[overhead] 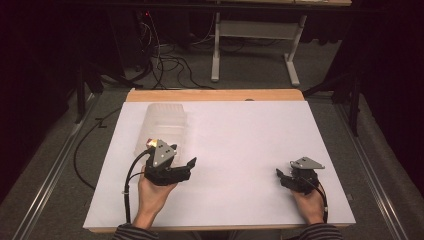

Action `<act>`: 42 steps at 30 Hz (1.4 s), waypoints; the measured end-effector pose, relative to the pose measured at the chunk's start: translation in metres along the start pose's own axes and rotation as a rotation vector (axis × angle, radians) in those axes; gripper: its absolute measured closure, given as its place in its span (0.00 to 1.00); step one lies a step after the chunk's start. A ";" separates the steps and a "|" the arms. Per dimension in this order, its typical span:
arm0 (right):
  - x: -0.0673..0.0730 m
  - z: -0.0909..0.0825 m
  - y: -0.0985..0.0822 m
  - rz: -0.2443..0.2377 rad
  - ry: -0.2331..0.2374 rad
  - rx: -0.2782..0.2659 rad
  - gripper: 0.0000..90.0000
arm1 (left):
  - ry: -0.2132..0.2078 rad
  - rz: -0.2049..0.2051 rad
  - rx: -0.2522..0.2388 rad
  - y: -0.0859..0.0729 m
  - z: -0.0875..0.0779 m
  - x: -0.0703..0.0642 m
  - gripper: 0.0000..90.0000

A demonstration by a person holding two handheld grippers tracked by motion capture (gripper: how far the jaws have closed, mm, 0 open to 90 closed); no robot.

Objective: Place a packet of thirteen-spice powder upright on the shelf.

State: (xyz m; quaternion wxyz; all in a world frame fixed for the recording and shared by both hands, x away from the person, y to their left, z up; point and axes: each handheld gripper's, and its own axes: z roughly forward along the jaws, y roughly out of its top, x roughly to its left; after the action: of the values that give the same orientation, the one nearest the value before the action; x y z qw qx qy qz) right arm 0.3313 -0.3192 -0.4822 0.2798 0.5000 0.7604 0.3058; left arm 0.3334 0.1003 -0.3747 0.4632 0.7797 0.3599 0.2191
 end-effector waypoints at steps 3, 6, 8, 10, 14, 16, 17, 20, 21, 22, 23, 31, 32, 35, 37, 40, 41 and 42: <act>0.000 0.000 0.000 0.000 0.000 0.000 0.43 | -0.023 0.003 0.001 -0.001 0.005 -0.005 0.29; 0.000 0.000 0.000 0.001 0.000 0.000 0.43 | -0.041 0.009 0.005 -0.002 0.009 -0.010 0.29; 0.000 0.000 0.000 0.000 0.000 0.000 0.43 | -0.051 0.014 0.006 -0.002 0.011 -0.013 0.29; 0.000 0.000 0.000 -0.002 0.000 -0.001 0.43 | -0.058 0.017 0.006 -0.002 0.014 -0.016 0.29; 0.000 0.000 0.000 -0.002 0.000 -0.001 0.43 | -0.071 0.022 0.012 -0.004 0.020 -0.021 0.30; 0.000 0.000 0.000 -0.002 0.000 -0.001 0.43 | -0.079 0.020 0.014 -0.006 0.023 -0.023 0.30; 0.000 0.000 0.000 0.000 -0.001 0.000 0.43 | -0.082 0.018 0.014 -0.007 0.024 -0.024 0.30; 0.000 0.000 0.000 -0.001 0.000 0.001 0.43 | -0.091 0.007 0.016 -0.009 0.029 -0.025 0.30; 0.000 0.000 0.000 0.001 0.000 0.000 0.43 | -0.092 0.004 0.017 -0.010 0.031 -0.025 0.30; 0.000 0.000 0.000 0.000 0.000 0.000 0.43 | -0.096 0.000 0.018 -0.011 0.032 -0.026 0.30; 0.000 0.000 0.000 0.000 -0.001 0.000 0.43 | -0.098 0.000 0.021 -0.012 0.034 -0.027 0.30; 0.000 0.000 0.000 0.002 0.000 0.001 0.43 | -0.119 -0.025 0.028 -0.022 0.053 -0.031 0.30; 0.000 0.000 0.000 0.001 0.000 0.001 0.43 | -0.120 -0.027 0.030 -0.023 0.056 -0.031 0.30; 0.000 0.000 0.000 0.002 0.001 0.001 0.43 | -0.119 -0.030 0.040 -0.028 0.064 -0.032 0.30; 0.000 0.000 0.000 0.002 0.001 0.001 0.43 | -0.121 -0.035 0.044 -0.032 0.070 -0.033 0.30; 0.000 0.000 0.000 0.002 0.001 0.001 0.43 | -0.111 -0.031 0.055 -0.038 0.078 -0.034 0.30; 0.000 0.000 0.000 0.003 0.001 0.001 0.43 | -0.111 -0.034 0.055 -0.040 0.080 -0.034 0.30; 0.000 0.000 0.000 0.002 0.002 0.001 0.43 | -0.108 -0.034 0.058 -0.042 0.083 -0.034 0.30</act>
State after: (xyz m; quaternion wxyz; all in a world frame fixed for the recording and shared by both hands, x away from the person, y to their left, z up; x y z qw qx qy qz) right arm 0.3314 -0.3194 -0.4822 0.2785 0.5005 0.7604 0.3061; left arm 0.3517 0.0407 -0.4514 0.4629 0.7973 0.3537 0.1580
